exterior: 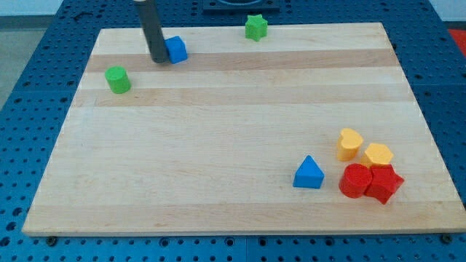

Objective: Slide the blue cube closer to the green star

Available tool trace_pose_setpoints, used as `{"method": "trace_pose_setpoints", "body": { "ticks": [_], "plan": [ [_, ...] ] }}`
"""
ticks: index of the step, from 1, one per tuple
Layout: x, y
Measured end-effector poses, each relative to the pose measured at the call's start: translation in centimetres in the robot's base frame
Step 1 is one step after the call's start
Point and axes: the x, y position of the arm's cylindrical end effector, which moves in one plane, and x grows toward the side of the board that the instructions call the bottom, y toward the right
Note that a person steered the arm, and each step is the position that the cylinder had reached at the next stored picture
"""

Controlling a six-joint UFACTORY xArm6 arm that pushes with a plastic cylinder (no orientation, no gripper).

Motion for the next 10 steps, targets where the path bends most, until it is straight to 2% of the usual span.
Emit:
{"method": "trace_pose_setpoints", "body": {
  "ticks": [2,3,4,5,6,10],
  "plan": [
    [-2.3,5.1],
    [-6.2,4.0],
    [-6.1,4.2],
    [-6.6,0.9],
    [-9.2,-0.8],
    [-9.0,8.5]
  ]
}}
